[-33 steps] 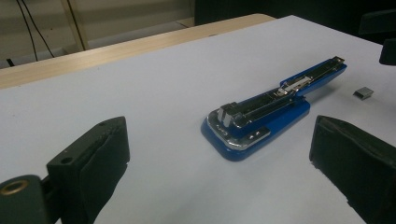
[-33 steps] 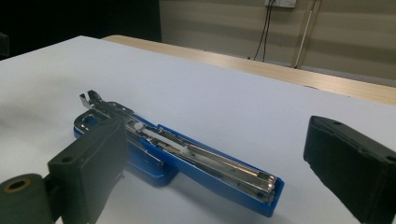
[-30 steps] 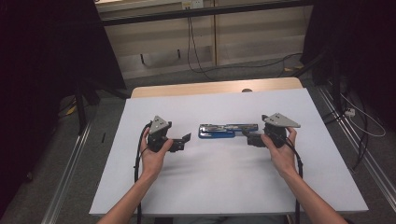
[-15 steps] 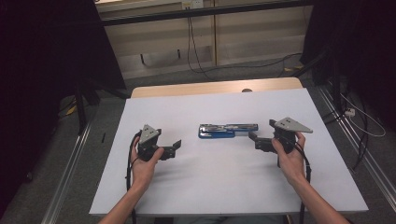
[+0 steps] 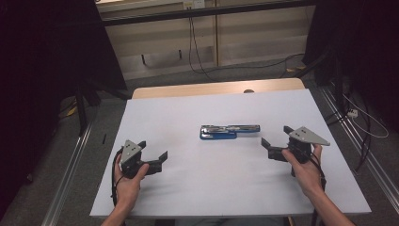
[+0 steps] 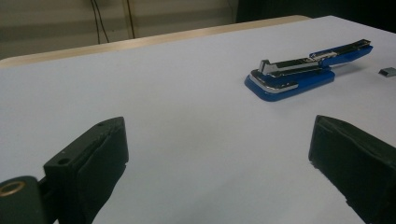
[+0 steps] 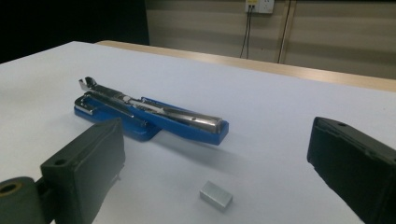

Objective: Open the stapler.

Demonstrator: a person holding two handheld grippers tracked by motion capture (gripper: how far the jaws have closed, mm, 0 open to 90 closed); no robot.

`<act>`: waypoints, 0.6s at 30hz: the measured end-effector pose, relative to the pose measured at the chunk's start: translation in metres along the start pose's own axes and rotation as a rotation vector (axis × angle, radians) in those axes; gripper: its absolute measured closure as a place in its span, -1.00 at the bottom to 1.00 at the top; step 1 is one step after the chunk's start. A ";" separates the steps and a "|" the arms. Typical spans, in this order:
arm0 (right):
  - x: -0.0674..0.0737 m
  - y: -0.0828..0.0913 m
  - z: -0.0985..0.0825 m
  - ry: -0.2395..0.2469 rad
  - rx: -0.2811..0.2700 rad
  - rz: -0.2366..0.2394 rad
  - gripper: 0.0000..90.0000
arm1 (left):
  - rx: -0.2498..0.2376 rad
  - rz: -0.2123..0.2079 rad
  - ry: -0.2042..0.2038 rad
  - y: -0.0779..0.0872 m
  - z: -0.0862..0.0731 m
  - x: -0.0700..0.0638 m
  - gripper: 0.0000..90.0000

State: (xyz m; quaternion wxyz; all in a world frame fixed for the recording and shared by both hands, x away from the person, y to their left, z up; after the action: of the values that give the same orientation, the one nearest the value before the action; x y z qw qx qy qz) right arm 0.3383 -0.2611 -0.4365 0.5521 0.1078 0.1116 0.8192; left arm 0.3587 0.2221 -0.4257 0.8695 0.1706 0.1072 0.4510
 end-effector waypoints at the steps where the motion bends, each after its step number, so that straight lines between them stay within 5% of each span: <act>1: -0.001 0.003 -0.002 0.005 -0.004 -0.002 -0.91 | 0.001 0.004 0.000 0.003 -0.001 0.000 -0.89; 5: -0.001 0.011 -0.006 -0.004 -0.019 0.005 -0.90 | -0.008 0.030 0.009 0.015 -0.002 -0.004 -0.89; 10: 0.007 0.013 -0.006 -0.008 -0.009 0.027 -0.83 | -0.027 0.011 -0.007 0.028 -0.005 -0.012 -0.90; 18: 0.006 0.009 -0.007 -0.028 0.011 0.037 -0.81 | -0.002 0.004 -0.023 0.023 -0.008 -0.011 -0.90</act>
State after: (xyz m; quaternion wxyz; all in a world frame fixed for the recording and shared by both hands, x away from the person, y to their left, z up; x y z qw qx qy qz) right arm 0.3262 -0.2589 -0.4403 0.5379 0.1244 0.1064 0.8270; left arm 0.3329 0.2265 -0.4235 0.8700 0.1750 0.0963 0.4508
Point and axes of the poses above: each handheld gripper's, and its own axes: y roughly backward along the jaws, z roughly out of its top, x roughly to its left, the point moved 1 cm from there along -y, roughly forward along the jaws
